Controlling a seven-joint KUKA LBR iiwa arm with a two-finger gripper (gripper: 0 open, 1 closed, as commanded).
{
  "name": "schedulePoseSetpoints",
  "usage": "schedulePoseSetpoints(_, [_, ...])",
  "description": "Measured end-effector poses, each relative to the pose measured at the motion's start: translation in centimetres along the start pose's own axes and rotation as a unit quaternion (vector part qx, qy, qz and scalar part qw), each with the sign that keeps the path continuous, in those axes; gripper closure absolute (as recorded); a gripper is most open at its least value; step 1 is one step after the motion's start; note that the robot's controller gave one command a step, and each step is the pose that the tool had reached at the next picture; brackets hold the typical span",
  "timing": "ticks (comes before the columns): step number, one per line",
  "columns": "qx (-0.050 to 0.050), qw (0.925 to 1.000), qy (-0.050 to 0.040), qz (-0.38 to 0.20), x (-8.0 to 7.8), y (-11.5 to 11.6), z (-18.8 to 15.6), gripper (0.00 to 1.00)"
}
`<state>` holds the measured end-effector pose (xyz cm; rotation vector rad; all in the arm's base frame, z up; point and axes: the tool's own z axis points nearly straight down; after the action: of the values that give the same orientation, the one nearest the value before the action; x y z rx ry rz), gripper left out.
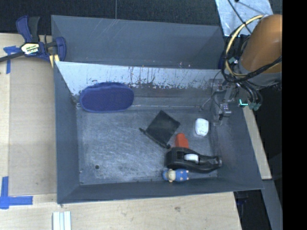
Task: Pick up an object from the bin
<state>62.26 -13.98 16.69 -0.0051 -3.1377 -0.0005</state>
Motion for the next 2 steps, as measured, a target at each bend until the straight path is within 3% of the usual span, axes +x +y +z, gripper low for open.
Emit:
schedulePoseSetpoints(1, [-0.002, 0.9993, 0.0001, -0.037, 2.7, 7.9, 10.1, 0.0])
schedulePoseSetpoints(2, [0.001, 0.9996, -0.0142, 0.025, 5.7, 11.8, 9.2, 0.0])
